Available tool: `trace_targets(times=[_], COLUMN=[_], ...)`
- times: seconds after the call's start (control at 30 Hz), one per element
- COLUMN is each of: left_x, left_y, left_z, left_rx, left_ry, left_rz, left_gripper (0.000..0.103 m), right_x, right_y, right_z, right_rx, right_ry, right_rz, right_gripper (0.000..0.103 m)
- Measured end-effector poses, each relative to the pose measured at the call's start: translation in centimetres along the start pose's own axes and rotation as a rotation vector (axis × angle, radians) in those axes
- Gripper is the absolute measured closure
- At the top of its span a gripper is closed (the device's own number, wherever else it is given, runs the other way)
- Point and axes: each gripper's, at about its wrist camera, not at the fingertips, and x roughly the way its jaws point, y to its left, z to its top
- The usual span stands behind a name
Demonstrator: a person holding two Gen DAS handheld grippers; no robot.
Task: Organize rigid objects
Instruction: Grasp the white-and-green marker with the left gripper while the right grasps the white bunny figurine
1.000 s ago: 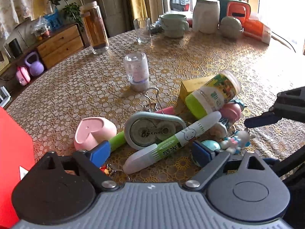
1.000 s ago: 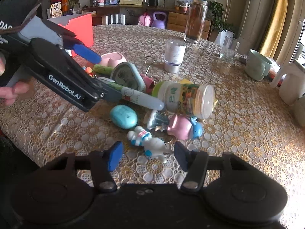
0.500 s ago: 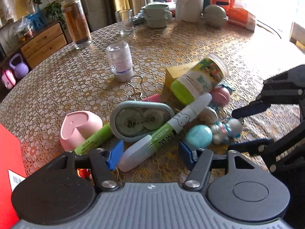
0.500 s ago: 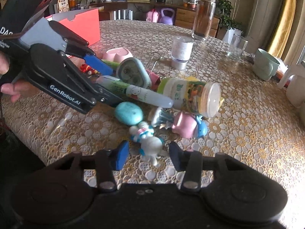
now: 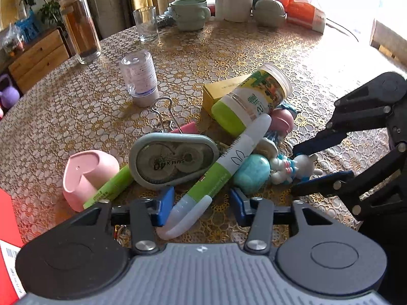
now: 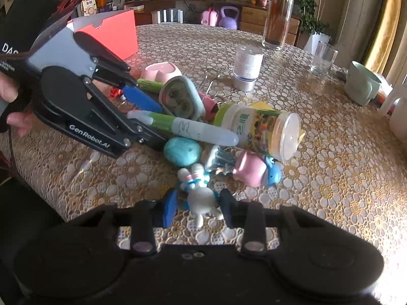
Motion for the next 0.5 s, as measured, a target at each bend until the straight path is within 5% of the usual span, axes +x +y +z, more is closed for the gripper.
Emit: trace_targets(times=[0.27,0.33,0.5], left_x=[-0.5,-1.0,-2.0], left_y=[-0.6,-0.9,-1.2], left_z=[-0.1,-0.1,-0.2], left_rx=[0.008,0.003,-0.058], left_ry=[0.006,-0.002,-0.011], left_rz=[0.012,0.030,0.069], left_gripper=[0.072,0.084,0.085], right_x=[-0.3,-0.6,-1.8], right_y=[0.0,0.2,0.6], right_z=[-0.2,-0.3,-0.4], right_rx=[0.044,0.055,0.093], right_ry=[0.009,0.004,-0.018], right_rz=[-0.008,-0.019,-0.041], right_gripper=[0.076,0.077,0.077])
